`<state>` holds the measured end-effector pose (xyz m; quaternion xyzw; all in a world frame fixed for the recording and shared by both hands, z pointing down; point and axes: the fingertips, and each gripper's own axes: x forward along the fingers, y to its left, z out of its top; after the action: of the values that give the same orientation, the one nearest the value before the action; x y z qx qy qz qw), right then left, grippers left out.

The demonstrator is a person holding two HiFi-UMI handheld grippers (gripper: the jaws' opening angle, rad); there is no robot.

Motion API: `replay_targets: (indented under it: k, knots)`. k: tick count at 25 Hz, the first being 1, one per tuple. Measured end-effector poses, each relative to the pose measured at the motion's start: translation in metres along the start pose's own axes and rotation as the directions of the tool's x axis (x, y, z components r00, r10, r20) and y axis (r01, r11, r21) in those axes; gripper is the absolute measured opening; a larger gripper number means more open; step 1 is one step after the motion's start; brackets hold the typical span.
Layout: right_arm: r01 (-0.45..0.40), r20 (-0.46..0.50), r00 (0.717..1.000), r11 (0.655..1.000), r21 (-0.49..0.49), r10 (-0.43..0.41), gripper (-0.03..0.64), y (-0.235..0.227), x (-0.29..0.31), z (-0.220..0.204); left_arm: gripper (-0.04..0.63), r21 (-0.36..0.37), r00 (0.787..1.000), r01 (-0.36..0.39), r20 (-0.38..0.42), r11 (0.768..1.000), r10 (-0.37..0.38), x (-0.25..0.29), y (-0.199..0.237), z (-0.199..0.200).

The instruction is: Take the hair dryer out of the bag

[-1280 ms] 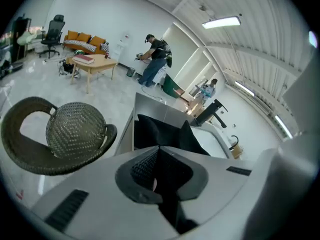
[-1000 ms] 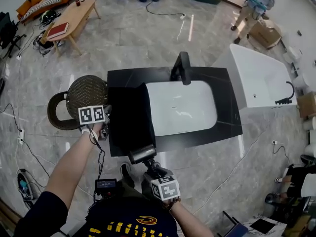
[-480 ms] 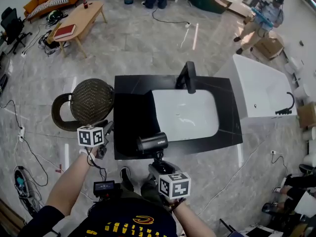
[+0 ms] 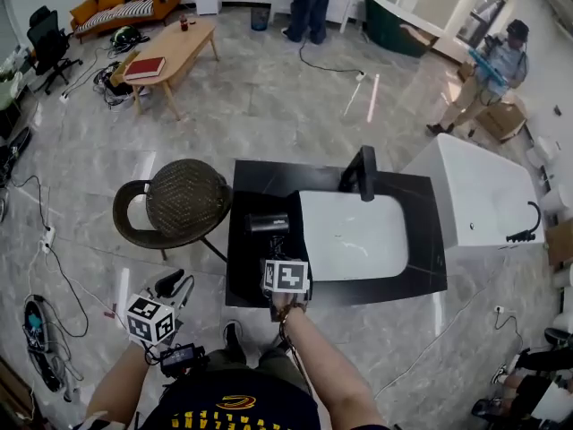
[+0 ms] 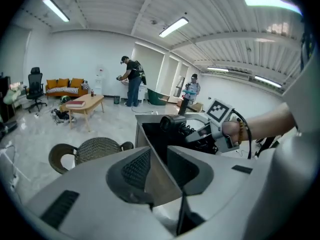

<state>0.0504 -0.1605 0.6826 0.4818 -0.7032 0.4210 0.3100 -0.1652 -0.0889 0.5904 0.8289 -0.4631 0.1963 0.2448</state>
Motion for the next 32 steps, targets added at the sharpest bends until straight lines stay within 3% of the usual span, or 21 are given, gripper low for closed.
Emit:
replay_targets:
  k: [6, 23, 32]
  knots:
    - [0.045, -0.02, 0.999, 0.999, 0.009, -0.045, 0.232, 0.0, 0.023, 0.006, 0.101, 0.067, 0.999, -0.04, 0.011, 0.997, 0.04, -0.027, 0.01, -0.002]
    - [0.086, -0.047, 0.995, 0.994, 0.07, -0.083, 0.232, -0.003, 0.034, -0.009, 0.101, 0.198, 0.999, 0.039, -0.02, 0.979, -0.036, -0.018, 0.004, 0.001]
    - [0.093, -0.048, 0.995, 0.994, 0.059, -0.09, 0.232, -0.003, 0.038, -0.013, 0.101, 0.201, 0.999, 0.035, -0.019, 0.979, -0.032, -0.019, 0.004, -0.002]
